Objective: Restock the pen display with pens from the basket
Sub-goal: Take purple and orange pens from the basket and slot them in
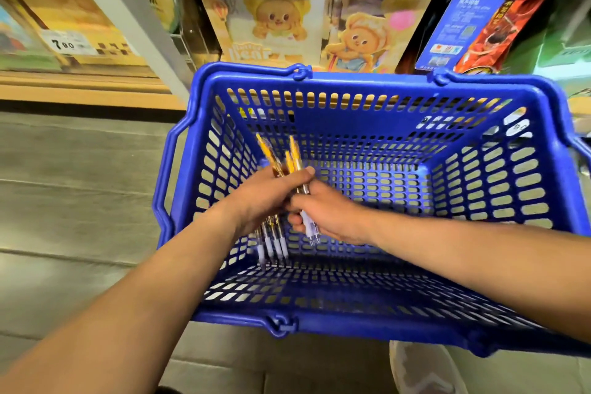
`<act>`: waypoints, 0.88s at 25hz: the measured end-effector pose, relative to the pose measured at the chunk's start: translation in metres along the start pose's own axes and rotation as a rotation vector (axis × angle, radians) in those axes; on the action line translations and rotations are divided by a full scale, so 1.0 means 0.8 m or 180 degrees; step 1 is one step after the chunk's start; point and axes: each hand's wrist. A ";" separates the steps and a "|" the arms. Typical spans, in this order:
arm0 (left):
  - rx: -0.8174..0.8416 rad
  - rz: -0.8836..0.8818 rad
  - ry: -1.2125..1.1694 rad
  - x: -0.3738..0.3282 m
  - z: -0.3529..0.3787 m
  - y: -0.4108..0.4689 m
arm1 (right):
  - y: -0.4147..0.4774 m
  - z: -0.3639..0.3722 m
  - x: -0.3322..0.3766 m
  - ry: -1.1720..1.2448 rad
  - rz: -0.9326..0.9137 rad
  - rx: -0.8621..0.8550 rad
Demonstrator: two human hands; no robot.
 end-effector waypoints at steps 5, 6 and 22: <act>-0.0591 0.0333 -0.0279 -0.008 0.008 0.006 | -0.003 0.009 0.029 0.0039 -0.0312 0.0252; -0.0723 0.0405 -0.0456 -0.010 0.008 0.006 | -0.004 0.007 0.030 0.0129 -0.0172 0.0370; -0.0831 0.0309 -0.0971 -0.022 -0.031 -0.007 | 0.072 0.046 -0.062 -0.3258 0.0969 -0.0844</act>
Point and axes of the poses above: each hand's wrist, its own y-axis towards the middle knuckle, its own z-axis out of the palm, x = y × z, and after that the axes turned 3 degrees about -y, right-handed
